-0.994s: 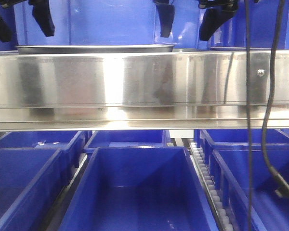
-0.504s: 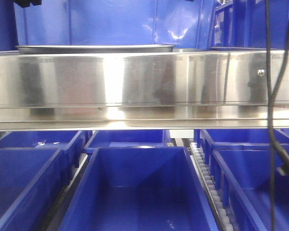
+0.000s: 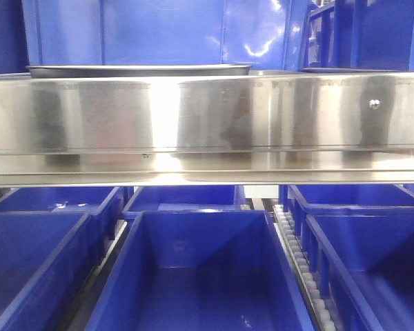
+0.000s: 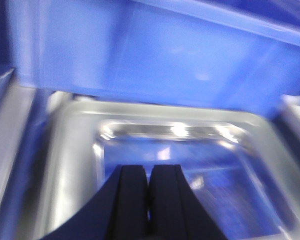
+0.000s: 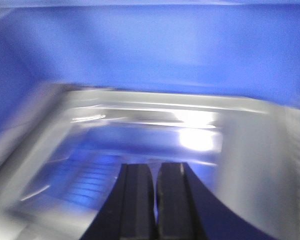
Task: Stack silver trays without gaps
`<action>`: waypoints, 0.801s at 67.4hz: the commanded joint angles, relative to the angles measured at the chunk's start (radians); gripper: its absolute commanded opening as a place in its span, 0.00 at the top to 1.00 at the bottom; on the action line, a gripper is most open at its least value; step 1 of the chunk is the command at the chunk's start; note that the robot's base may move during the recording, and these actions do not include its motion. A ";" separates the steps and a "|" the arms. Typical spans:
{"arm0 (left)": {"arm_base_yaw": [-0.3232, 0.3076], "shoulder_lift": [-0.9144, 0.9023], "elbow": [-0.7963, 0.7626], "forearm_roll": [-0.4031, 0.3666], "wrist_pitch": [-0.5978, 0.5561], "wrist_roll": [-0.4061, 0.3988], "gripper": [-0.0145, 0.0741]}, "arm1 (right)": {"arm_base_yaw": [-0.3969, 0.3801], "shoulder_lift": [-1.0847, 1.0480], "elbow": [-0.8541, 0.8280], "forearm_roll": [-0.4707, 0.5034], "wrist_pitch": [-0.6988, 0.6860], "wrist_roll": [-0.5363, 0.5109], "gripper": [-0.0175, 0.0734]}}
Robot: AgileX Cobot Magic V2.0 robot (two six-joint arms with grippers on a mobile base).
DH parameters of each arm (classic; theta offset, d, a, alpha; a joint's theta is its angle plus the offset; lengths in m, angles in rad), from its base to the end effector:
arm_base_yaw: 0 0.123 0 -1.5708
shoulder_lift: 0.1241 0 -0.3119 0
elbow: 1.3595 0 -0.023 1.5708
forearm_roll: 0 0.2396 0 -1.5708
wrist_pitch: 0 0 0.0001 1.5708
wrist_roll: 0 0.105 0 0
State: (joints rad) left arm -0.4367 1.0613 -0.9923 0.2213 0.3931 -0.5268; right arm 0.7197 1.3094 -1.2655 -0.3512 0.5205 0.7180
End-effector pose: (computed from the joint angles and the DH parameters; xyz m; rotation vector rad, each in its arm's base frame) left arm 0.2027 -0.0848 0.4018 0.0557 1.9583 -0.4219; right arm 0.2290 0.1768 0.4202 -0.2068 2.0463 0.5401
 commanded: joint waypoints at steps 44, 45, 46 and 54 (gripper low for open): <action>-0.144 -0.738 0.565 0.149 -0.194 0.002 0.85 | 0.179 -0.534 0.603 -0.144 -0.326 -0.016 0.82; -0.144 -0.742 0.568 0.149 -0.185 0.002 0.85 | 0.179 -0.542 0.609 -0.144 -0.328 -0.016 0.82; -0.144 -0.748 0.570 0.149 -0.178 0.002 0.85 | 0.179 -0.550 0.615 -0.144 -0.328 -0.016 0.82; -0.144 -0.759 0.574 0.149 -0.169 0.002 0.85 | 0.179 -0.613 0.639 -0.144 -0.315 -0.016 0.82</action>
State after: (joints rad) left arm -0.5758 0.3118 -0.4196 0.3637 0.2321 -0.5268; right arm 0.8974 0.7373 -0.6342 -0.4802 0.2235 0.7092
